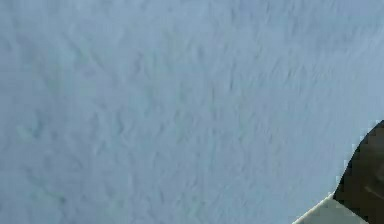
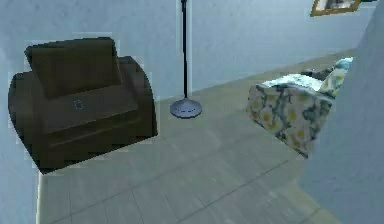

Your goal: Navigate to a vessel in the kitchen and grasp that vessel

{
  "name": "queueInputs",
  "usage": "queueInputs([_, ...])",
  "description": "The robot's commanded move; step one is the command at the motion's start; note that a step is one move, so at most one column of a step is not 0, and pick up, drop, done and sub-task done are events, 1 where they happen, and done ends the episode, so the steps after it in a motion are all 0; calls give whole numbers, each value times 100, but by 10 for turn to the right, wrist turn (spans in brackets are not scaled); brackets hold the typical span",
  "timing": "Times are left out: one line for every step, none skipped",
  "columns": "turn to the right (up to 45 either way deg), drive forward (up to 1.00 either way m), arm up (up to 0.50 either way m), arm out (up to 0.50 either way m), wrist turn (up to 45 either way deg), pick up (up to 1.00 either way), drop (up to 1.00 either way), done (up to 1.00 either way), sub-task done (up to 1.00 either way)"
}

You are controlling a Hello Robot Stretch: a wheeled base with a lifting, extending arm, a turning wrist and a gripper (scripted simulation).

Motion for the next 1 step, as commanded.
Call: queueInputs([450,0,0,0,0,0,0,0,0])
